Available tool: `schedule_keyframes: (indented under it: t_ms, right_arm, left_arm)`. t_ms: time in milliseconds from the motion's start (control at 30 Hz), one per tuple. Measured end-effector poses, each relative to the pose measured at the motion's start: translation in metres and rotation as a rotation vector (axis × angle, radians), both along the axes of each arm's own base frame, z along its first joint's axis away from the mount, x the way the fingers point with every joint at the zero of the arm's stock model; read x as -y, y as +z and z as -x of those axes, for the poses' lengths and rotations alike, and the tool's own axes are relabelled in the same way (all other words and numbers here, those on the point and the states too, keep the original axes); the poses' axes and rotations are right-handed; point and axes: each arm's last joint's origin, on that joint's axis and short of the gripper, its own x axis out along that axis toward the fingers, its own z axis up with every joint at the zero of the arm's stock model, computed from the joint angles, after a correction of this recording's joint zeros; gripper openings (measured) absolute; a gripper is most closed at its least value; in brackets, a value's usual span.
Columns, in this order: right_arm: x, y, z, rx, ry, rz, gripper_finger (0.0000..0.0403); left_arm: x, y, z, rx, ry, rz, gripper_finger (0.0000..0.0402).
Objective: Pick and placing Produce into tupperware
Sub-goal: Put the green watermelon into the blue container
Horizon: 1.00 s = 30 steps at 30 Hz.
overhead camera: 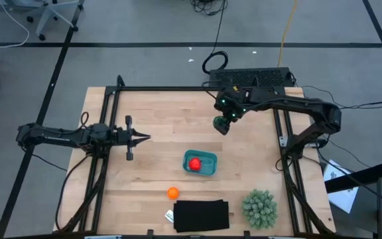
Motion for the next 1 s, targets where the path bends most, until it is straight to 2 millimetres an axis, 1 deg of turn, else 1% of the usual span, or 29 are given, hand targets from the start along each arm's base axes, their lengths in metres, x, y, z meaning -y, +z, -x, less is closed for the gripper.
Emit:
schedule_keyframes:
  t_ms: [133, 267, 433, 567, 700, 800, 1000]
  right_arm:
    - [-0.009, 0.011, 0.005, 0.043, 0.044, 0.021, 0.0293]
    - [-0.016, 0.025, 0.010, 0.111, 0.073, -0.018, 0.0293]
    - [-0.027, 0.047, 0.008, 0.179, 0.114, -0.042, 0.0293]
    - [-0.037, 0.070, 0.007, 0.233, 0.176, -0.019, 0.0293]
    - [-0.046, 0.086, 0.007, 0.270, 0.240, 0.010, 0.0293]
    - [-0.049, 0.092, 0.008, 0.280, 0.264, 0.018, 0.0293]
    - [-0.050, 0.090, 0.009, 0.256, 0.309, 0.043, 0.0293]
  left_arm:
    - [0.000, 0.000, 0.000, 0.000, 0.006, 0.001, 0.0026]
    - [0.000, 0.000, 0.000, 0.000, 0.007, 0.001, 0.0026]
    - [0.000, 0.000, 0.000, 0.000, 0.015, -0.001, 0.0026]
    - [0.000, 0.000, 0.000, -0.001, 0.015, -0.001, 0.0026]
    - [0.000, 0.000, 0.000, -0.001, 0.016, -0.001, 0.0026]
    - [0.000, 0.000, 0.000, -0.001, 0.016, -0.002, 0.0026]
    - [0.000, 0.000, 0.000, -0.002, 0.016, -0.011, 0.0026]
